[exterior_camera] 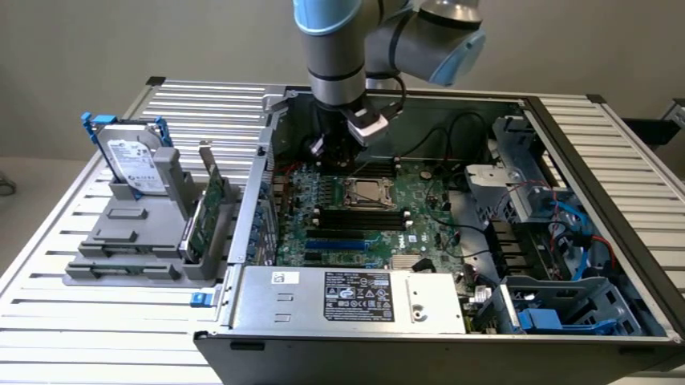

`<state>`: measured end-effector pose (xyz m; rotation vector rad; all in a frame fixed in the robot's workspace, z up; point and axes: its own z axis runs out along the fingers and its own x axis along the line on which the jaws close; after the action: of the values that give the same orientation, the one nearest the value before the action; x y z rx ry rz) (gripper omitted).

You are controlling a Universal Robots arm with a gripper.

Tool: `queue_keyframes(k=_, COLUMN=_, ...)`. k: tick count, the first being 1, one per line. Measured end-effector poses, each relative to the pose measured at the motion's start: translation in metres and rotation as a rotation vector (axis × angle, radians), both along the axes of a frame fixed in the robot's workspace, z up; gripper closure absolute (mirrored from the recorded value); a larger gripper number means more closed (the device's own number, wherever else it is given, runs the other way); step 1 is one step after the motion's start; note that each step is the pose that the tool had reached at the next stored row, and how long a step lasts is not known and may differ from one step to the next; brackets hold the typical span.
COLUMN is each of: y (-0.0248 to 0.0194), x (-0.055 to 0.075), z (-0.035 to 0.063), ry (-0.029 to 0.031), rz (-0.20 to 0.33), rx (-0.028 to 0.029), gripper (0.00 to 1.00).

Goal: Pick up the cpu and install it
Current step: 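Install the first cpu locking lever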

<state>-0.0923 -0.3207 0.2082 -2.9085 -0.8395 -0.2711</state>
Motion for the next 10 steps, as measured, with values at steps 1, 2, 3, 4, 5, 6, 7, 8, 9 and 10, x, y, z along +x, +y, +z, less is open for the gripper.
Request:
queue_keyframes(k=1, y=0.0000, x=0.0000, z=-0.0005, ry=-0.0005, rz=0.001, rx=-0.0004, gripper=0.89)
queue_keyframes(k=2, y=0.0000, x=0.0000, z=-0.0010, ry=-0.0012, rz=0.002, rx=-0.0007, gripper=0.89)
queue_keyframes(k=3, y=0.0002, x=-0.0001, z=-0.0015, ry=-0.0020, rz=0.003, rx=-0.0010, gripper=0.89)
queue_keyframes(k=4, y=0.0005, x=-0.0001, z=-0.0021, ry=-0.0031, rz=0.004, rx=-0.0012, gripper=0.89)
queue_keyframes(k=5, y=0.0009, x=0.0000, z=-0.0027, ry=-0.0042, rz=0.006, rx=-0.0015, gripper=0.89)
queue_keyframes(k=6, y=0.0013, x=0.0000, z=-0.0032, ry=-0.0055, rz=0.007, rx=-0.0020, gripper=0.89)
queue_keyframes(k=7, y=0.0016, x=0.0000, z=-0.0038, ry=-0.0068, rz=0.008, rx=-0.0024, gripper=0.89)
queue_keyframes(k=8, y=0.0019, x=0.0000, z=-0.0043, ry=-0.0079, rz=0.010, rx=-0.0030, gripper=0.89)
queue_keyframes(k=9, y=0.0022, x=0.0000, z=-0.0047, ry=-0.0088, rz=0.011, rx=-0.0040, gripper=0.89)
queue_keyframes(k=10, y=0.0023, x=0.0000, z=-0.0050, ry=-0.0094, rz=0.013, rx=-0.0052, gripper=0.89)
